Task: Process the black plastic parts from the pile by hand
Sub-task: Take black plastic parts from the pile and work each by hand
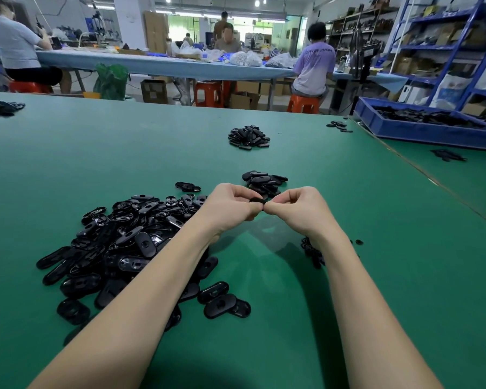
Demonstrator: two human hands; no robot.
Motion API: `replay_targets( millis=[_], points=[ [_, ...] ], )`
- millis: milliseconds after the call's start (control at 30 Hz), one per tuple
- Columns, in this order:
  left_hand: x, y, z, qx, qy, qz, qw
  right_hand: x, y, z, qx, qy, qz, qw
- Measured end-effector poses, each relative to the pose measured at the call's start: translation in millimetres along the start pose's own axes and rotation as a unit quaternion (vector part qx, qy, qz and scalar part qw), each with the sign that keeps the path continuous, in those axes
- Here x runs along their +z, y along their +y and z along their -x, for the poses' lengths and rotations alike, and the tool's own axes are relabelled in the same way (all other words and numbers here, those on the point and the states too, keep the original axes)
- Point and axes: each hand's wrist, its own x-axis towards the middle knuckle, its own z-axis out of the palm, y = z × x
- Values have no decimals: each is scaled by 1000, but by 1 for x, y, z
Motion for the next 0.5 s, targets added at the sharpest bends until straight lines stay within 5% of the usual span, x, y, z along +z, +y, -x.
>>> replay_targets(
  millis=[267,500],
  points=[
    [-16,2,1,115,-3,-113,987,-4,3,1,19,-35,-94,995],
    [-16,-6,-1,220,15,-283,934,-10,7,1,59,-45,-95,993]
  ],
)
